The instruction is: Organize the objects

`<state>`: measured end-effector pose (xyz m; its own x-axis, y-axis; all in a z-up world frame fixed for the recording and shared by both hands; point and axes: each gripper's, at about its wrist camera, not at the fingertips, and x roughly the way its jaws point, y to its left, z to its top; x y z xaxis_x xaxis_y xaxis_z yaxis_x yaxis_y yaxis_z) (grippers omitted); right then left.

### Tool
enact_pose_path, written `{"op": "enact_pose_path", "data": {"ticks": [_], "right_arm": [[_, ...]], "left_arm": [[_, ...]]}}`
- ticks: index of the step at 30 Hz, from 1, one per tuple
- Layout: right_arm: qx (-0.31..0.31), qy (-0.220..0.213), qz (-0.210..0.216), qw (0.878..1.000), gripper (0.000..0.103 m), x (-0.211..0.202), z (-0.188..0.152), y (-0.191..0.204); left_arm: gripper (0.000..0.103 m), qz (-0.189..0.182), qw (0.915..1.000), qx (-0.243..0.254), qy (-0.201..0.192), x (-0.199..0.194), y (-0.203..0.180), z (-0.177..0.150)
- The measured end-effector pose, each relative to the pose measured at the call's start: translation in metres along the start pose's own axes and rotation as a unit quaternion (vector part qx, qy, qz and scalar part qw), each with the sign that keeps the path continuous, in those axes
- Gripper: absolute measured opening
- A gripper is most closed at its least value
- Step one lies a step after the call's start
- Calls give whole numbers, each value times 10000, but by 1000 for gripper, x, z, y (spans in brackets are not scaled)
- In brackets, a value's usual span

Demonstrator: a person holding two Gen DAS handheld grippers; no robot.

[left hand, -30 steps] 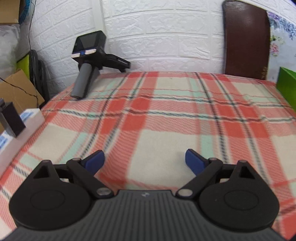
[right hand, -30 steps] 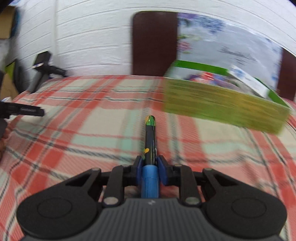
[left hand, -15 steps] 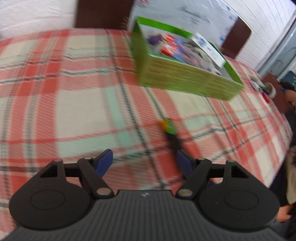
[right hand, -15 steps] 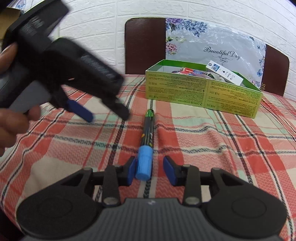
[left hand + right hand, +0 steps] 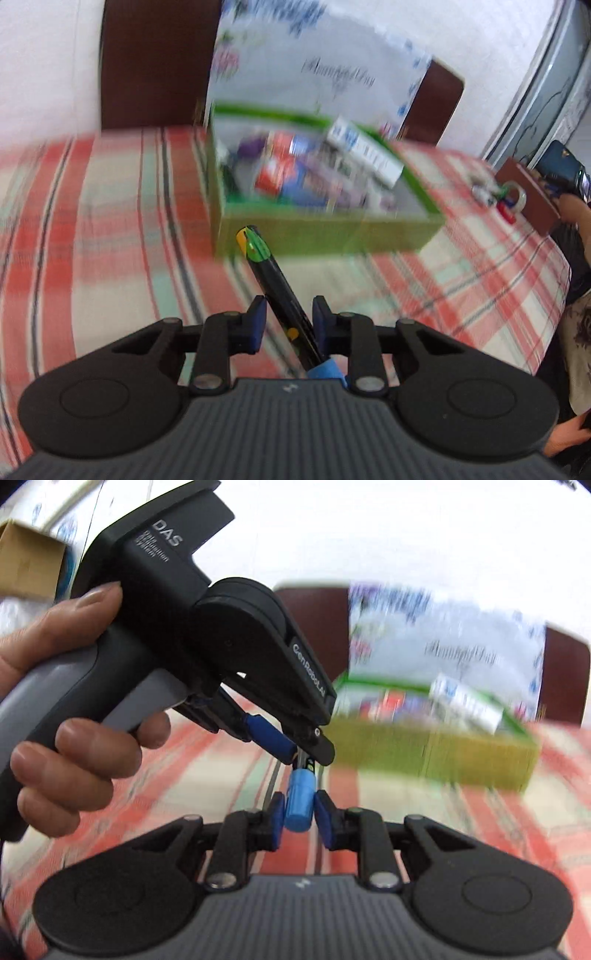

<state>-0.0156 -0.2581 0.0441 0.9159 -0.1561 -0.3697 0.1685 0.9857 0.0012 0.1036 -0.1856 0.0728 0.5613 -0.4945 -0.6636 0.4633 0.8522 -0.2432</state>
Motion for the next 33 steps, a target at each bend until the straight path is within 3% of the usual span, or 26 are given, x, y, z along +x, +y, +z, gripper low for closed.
{"op": "enact_pose_path", "data": {"ticks": [3,7,12,16,19,21,26,33], "right_arm": [[82,-326,-139,9993,19,22,31,-14],[346,-467,-349,9977,19,67,58,-34],[821,-255,-511,9950,18,130,71,-58],[1011,265,-683,9922,26,174,68,-69],[1189,150,-587,9911,29,161,60,-69],[1071,-16,-595,9925,35,144,54,-63],[1269,-189,-669,9895,36,101,42,-58],[1675,115,-770,9828,36,68,22,-71]], "left_arm": [[29,100,9988,268,-395,3,-9,38],[27,112,9978,373,-531,32,-9,82],[25,281,9968,570,-480,74,-6,113],[35,1008,9917,695,-401,101,3,123],[35,794,9947,527,-383,93,14,118],[36,879,9932,591,-474,83,14,109],[43,1010,9922,602,-410,62,4,79],[47,1326,9868,827,-428,30,-11,35]]}}
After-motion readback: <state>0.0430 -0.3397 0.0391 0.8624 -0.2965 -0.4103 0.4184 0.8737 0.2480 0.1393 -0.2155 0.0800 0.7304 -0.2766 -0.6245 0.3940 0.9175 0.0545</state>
